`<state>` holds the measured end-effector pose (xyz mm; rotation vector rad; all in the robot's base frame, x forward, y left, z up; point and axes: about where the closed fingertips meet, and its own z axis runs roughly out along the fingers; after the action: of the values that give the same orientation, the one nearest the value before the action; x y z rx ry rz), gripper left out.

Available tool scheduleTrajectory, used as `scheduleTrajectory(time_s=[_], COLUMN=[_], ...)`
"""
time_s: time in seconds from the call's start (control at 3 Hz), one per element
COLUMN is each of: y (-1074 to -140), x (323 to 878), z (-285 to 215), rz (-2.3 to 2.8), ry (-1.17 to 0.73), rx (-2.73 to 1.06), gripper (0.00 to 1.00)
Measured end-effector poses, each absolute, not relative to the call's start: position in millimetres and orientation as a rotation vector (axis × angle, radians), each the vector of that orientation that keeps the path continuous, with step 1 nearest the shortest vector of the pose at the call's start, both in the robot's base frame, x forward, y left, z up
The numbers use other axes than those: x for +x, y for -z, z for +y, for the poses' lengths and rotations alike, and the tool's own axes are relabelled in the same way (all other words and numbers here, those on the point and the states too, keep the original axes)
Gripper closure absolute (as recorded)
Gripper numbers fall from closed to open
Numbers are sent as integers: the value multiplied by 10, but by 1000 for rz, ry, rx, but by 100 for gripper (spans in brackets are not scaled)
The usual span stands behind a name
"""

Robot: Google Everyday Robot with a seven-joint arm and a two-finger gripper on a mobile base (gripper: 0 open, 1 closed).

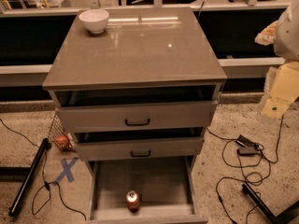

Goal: Pick coke can from bottom drawer and place on counter

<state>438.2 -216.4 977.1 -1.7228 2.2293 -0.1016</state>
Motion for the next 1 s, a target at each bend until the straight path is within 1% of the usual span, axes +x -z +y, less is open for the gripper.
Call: scheduleTrajectory(time_s=[0.33,0.67,1.0], y=[-9771,-9440,-9096], x=[4382,4440,4299], z=[-2164,-2099,-1868], rz=[2229,2251,2269], ry=[102,-6,-142], rx=[-1723,-1715,-1619], gripper=[0,0,0])
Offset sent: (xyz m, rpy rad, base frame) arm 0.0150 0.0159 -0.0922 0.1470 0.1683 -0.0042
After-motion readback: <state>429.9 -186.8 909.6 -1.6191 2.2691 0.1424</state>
